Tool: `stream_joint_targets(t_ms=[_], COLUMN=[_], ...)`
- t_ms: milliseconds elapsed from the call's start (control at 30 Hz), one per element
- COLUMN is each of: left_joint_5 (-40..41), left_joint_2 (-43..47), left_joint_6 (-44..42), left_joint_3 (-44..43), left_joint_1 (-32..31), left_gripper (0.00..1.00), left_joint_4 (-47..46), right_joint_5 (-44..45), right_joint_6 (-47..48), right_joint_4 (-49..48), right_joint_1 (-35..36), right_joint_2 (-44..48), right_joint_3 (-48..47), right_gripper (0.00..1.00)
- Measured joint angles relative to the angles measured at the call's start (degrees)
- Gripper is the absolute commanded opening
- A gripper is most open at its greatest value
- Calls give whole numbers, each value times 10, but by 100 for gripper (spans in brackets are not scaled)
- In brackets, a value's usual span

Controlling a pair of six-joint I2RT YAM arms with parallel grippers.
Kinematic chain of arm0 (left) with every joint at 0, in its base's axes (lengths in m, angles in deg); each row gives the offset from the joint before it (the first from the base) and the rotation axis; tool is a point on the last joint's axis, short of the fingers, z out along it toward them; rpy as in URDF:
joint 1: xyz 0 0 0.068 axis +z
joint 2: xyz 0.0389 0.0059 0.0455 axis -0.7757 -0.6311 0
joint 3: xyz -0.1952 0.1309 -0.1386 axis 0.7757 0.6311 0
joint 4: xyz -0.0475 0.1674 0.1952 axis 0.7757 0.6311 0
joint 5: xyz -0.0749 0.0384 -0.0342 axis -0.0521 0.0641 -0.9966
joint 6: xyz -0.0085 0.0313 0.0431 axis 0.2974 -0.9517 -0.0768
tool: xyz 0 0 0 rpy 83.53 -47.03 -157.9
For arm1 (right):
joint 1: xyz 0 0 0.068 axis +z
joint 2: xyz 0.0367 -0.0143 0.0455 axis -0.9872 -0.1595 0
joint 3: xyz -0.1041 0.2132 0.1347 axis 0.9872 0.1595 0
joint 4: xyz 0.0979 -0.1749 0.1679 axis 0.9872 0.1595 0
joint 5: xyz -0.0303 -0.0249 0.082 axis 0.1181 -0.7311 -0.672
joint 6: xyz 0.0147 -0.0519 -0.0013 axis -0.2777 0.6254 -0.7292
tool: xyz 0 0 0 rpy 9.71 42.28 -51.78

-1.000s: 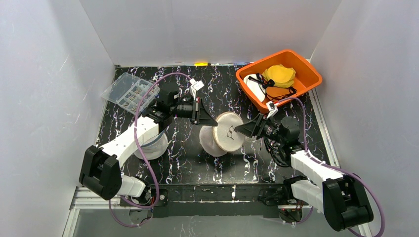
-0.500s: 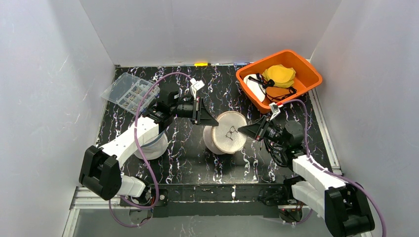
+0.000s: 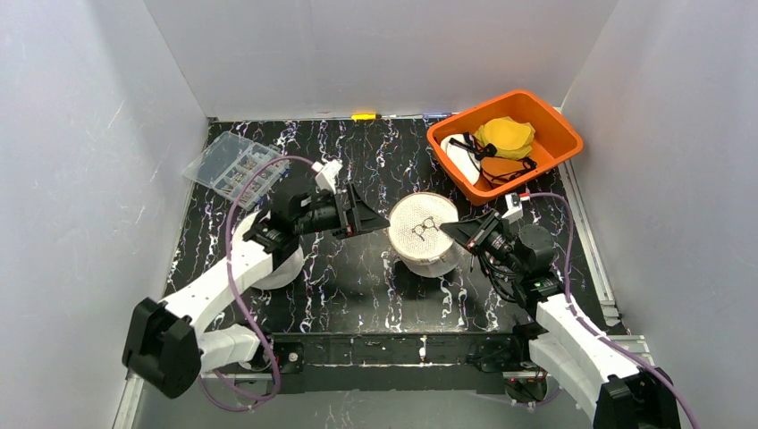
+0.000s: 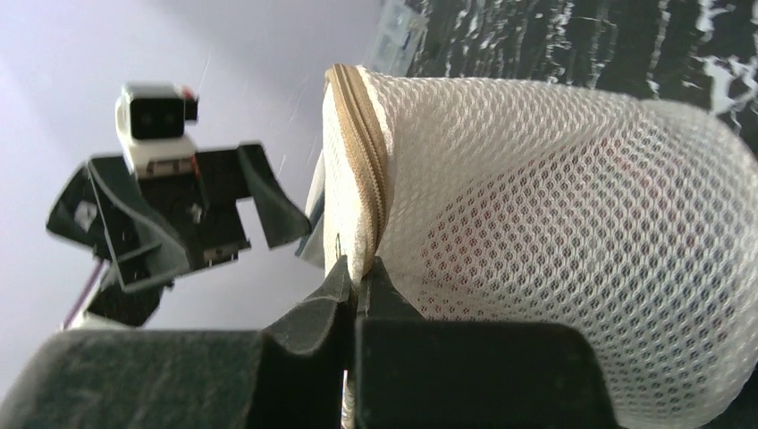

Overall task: Unzip the laundry bag and remove the bra
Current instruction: Adjust the laundry bag at the center of the board.

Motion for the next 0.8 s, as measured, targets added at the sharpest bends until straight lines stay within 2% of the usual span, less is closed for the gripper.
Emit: stream_joint_targets(t_ms=[133, 267, 367, 567, 800], left_joint_5=[85, 151, 191, 243, 261], left_joint_2=[65, 92, 85, 34, -4], left_joint_6=[62, 117, 156, 221, 259], left_joint_3=[56, 88, 90, 82, 77], left_joint_1=[-3, -21, -53, -110, -125], left_gripper=[89, 87, 80, 78, 74], left_joint_4=[0, 9, 13, 14, 12], right_joint_5=[82, 168, 236, 340, 393], right_joint_6=[-31, -53, -71, -106, -128], right_joint_4=[48, 92, 109, 120, 122], right_joint_1=[25, 61, 105, 195, 232], right_joint_2=[12, 15, 14, -16, -23], right_joint_3=[0, -4, -9, -21, -24], right_gripper=[1, 1, 1, 1, 1])
